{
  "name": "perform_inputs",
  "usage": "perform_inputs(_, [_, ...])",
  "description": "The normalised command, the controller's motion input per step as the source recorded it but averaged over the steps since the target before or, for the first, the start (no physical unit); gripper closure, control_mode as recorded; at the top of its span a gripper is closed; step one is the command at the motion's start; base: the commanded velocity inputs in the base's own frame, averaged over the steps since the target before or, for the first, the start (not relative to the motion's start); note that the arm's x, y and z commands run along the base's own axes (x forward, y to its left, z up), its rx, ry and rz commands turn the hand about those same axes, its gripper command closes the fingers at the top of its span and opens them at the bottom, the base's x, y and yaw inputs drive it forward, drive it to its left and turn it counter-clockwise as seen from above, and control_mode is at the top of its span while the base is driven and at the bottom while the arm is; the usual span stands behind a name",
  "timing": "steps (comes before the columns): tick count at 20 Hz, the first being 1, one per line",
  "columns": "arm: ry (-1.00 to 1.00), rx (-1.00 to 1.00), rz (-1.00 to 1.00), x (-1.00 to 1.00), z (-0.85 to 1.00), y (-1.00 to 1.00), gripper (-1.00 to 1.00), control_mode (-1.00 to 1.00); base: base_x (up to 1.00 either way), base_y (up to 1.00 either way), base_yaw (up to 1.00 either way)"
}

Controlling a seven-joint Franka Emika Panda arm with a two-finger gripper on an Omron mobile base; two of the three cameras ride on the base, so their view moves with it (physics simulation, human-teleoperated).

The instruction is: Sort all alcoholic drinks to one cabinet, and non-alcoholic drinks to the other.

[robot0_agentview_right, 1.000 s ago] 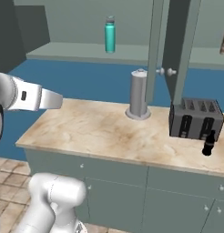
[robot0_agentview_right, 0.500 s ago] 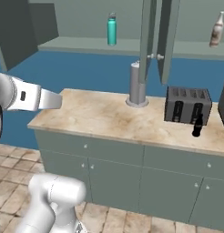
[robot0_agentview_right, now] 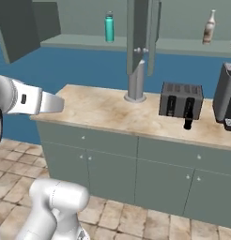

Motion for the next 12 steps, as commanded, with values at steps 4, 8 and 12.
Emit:
perform_inputs(4, [0.00, 0.00, 0.00, 0.00, 0.00, 0.00, -1.00, 1.00, -0.36, -0.49, 0.11])
perform_inputs(8, [0.00, 0.00, 0.00, 0.00, 0.00, 0.00, -1.00, 1.00, -0.20, -0.49, 0.11])
perform_inputs(12, [0.00, 0.00, 0.00, 0.00, 0.00, 0.00, -1.00, 1.00, -0.01, -0.54, 0.17])
